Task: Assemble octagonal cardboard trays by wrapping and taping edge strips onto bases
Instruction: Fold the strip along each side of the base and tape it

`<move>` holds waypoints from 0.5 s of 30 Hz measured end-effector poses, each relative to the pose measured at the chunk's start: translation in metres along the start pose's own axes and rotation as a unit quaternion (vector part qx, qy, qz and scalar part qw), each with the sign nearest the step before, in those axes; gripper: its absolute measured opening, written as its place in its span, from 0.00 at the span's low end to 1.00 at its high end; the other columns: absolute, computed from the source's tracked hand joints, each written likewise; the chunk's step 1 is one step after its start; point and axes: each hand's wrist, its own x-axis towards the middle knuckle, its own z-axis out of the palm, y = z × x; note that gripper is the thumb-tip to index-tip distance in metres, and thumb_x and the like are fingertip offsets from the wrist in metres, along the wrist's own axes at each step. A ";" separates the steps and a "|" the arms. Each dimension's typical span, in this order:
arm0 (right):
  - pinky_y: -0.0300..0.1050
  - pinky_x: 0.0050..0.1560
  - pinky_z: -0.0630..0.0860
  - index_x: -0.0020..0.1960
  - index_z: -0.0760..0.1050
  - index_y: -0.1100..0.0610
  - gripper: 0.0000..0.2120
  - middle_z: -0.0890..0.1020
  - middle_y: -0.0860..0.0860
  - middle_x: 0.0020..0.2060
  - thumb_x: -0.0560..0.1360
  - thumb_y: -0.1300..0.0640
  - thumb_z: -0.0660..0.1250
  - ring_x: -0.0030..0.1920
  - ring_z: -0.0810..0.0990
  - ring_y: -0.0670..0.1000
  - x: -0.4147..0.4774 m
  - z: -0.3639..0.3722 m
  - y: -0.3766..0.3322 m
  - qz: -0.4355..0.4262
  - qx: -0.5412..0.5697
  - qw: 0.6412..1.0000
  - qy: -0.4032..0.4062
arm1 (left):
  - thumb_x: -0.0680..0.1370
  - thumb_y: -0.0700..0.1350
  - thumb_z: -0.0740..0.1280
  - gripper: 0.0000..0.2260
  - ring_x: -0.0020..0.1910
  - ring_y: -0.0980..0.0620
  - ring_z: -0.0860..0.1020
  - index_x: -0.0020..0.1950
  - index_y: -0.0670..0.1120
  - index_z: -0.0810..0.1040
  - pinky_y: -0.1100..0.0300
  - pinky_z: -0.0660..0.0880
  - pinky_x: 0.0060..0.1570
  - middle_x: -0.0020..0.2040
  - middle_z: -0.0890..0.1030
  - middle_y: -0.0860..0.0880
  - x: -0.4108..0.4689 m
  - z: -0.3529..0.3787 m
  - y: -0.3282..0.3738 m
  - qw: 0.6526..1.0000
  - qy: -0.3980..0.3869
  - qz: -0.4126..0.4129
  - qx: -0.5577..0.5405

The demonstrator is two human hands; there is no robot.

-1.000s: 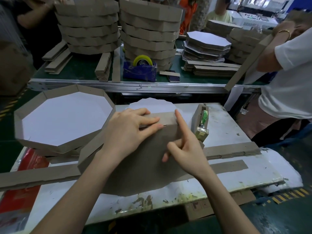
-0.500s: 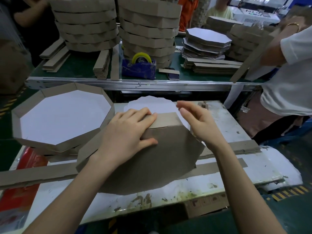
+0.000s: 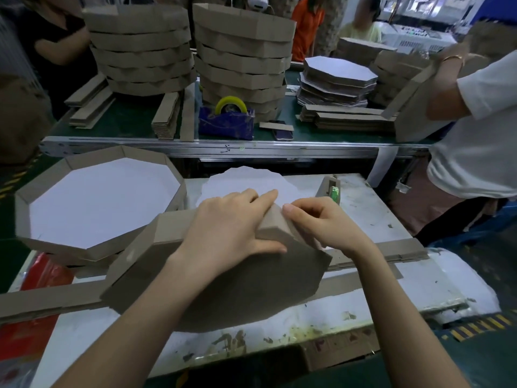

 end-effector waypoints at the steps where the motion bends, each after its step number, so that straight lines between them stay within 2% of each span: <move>1: 0.44 0.40 0.70 0.44 0.82 0.59 0.24 0.81 0.58 0.37 0.76 0.39 0.61 0.35 0.74 0.47 -0.001 -0.004 0.001 0.012 -0.010 1.000 -0.008 | 0.67 0.78 0.55 0.42 0.59 0.53 0.75 0.76 0.60 0.58 0.56 0.73 0.48 0.64 0.75 0.57 -0.005 -0.003 -0.005 1.000 0.006 -0.006 -0.016; 2: 0.42 0.38 0.69 0.43 0.82 0.59 0.24 0.80 0.58 0.36 0.76 0.39 0.62 0.34 0.74 0.47 -0.002 -0.007 0.002 0.019 -0.010 1.000 -0.014 | 0.65 0.79 0.53 0.42 0.57 0.53 0.76 0.75 0.61 0.59 0.55 0.74 0.48 0.63 0.76 0.58 -0.011 -0.007 -0.010 0.999 0.013 -0.015 -0.044; 4: 0.35 0.35 0.68 0.41 0.82 0.57 0.20 0.79 0.52 0.31 0.78 0.41 0.64 0.32 0.73 0.44 -0.002 -0.013 -0.003 0.013 0.011 1.000 -0.016 | 0.63 0.80 0.52 0.42 0.54 0.52 0.77 0.73 0.62 0.64 0.53 0.77 0.47 0.62 0.77 0.57 -0.023 -0.012 -0.022 0.991 0.030 -0.035 -0.122; 6: 0.31 0.34 0.70 0.43 0.83 0.53 0.15 0.81 0.48 0.31 0.78 0.43 0.67 0.32 0.76 0.42 0.001 -0.017 -0.009 0.000 0.005 1.000 -0.013 | 0.64 0.79 0.56 0.41 0.54 0.53 0.76 0.72 0.61 0.67 0.52 0.78 0.48 0.62 0.78 0.56 -0.032 -0.009 -0.033 0.980 0.052 -0.049 -0.186; 8: 0.31 0.35 0.73 0.45 0.84 0.50 0.10 0.84 0.46 0.34 0.77 0.45 0.69 0.34 0.79 0.43 0.006 -0.017 -0.016 -0.017 -0.023 1.000 0.002 | 0.63 0.78 0.61 0.40 0.56 0.54 0.75 0.72 0.61 0.67 0.53 0.77 0.51 0.63 0.77 0.56 -0.036 -0.001 -0.039 0.970 0.048 -0.067 -0.228; 11: 0.33 0.33 0.73 0.43 0.84 0.51 0.07 0.83 0.47 0.32 0.75 0.49 0.72 0.33 0.79 0.43 0.013 -0.011 -0.024 -0.034 -0.040 0.998 0.042 | 0.63 0.76 0.64 0.39 0.59 0.55 0.74 0.72 0.63 0.66 0.52 0.75 0.56 0.65 0.74 0.59 -0.043 0.014 -0.044 0.963 0.029 -0.100 -0.248; 15: 0.35 0.32 0.70 0.41 0.84 0.51 0.08 0.79 0.43 0.27 0.75 0.49 0.72 0.30 0.73 0.41 0.017 0.000 -0.027 -0.020 -0.054 0.998 0.026 | 0.67 0.74 0.61 0.36 0.58 0.58 0.73 0.72 0.63 0.64 0.59 0.74 0.52 0.64 0.72 0.61 -0.050 0.020 -0.049 0.973 0.056 -0.089 -0.204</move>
